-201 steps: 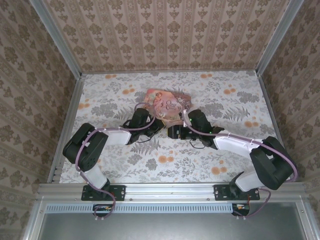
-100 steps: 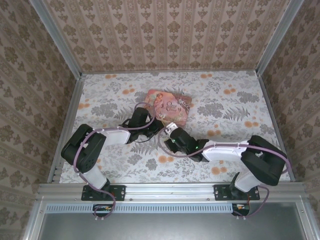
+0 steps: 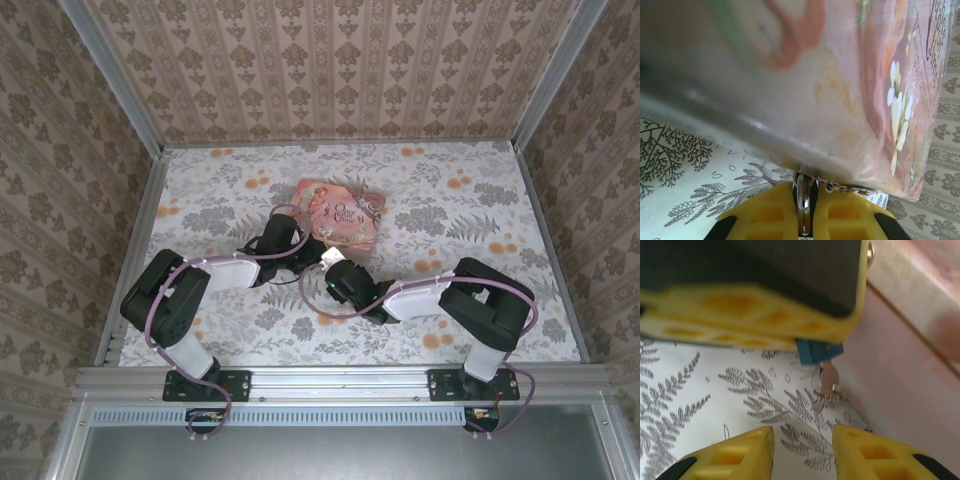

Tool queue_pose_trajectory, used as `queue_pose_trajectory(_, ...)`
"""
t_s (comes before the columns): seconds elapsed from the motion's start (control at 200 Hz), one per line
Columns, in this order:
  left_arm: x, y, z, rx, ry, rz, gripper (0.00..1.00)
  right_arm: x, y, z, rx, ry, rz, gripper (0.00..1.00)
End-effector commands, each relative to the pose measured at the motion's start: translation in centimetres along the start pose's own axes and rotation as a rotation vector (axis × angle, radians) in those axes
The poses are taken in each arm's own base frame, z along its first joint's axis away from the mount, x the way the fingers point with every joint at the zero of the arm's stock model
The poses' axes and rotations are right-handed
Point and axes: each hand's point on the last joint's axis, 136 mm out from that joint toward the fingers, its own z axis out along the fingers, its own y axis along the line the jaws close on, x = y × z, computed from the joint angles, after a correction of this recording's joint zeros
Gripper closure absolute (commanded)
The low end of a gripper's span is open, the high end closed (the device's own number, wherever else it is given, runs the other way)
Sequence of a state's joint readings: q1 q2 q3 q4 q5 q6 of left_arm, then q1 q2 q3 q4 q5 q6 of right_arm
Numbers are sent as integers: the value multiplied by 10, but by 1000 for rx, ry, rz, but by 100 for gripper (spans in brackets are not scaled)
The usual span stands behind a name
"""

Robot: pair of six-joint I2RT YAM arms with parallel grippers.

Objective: Unlock a padlock with a key

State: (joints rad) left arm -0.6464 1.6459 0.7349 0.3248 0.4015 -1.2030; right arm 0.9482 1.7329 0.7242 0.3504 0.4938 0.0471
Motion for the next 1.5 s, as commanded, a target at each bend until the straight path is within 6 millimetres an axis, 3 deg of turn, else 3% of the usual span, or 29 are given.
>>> queue_pose_trajectory(0.0,1,-31,-8,84,23,18,100,-18,-5,6,50,-42,1,63)
queue_pose_trajectory(0.225,4,-30,-5,79,30,16,100,-23,-16,17,69,-32,29,66)
queue_pose_trajectory(0.425,6,-28,-4,76,35,15,100,-25,-24,22,64,-29,59,75)
queue_pose_trajectory(0.67,9,-25,0,71,41,12,100,-32,-23,24,39,-35,81,81)
queue_pose_trajectory(0.995,14,-21,4,63,50,7,100,-47,-28,22,-18,-45,176,100)
queue_pose_trajectory(1.28,15,-18,6,62,48,-2,100,-59,-26,8,-240,-80,414,100)
queue_pose_trajectory(1.495,13,-20,7,65,41,-4,100,-52,-28,9,-320,-54,508,100)
